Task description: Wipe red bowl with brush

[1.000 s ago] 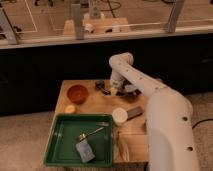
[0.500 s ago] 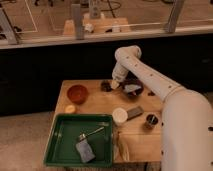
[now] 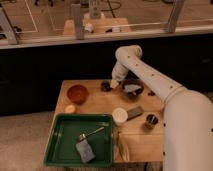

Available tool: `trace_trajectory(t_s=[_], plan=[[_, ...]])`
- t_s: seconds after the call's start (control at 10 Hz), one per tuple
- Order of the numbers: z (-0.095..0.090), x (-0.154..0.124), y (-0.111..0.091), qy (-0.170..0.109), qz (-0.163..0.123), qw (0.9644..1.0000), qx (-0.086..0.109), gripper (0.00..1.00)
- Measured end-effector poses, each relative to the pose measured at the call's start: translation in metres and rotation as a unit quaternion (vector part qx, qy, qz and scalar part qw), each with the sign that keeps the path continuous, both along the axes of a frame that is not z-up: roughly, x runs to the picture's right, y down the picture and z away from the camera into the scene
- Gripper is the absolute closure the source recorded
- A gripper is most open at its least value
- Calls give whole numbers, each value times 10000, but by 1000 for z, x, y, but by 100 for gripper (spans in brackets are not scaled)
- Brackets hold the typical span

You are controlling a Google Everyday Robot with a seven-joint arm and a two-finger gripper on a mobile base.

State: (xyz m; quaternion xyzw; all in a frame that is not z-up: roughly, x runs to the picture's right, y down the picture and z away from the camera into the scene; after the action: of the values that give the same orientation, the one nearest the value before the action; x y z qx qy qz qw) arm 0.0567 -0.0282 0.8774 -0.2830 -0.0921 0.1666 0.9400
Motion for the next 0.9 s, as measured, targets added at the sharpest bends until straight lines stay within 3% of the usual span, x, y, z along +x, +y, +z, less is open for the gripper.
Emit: trace_trajectory(t_s=[0.2,0.4,0.9], plan=[[2,-5,4,-55,-2,10000,-69,100],[15,-13,24,-144,-29,9994,-327,100],[35,-34,51,-174,-9,9976,-667,100]])
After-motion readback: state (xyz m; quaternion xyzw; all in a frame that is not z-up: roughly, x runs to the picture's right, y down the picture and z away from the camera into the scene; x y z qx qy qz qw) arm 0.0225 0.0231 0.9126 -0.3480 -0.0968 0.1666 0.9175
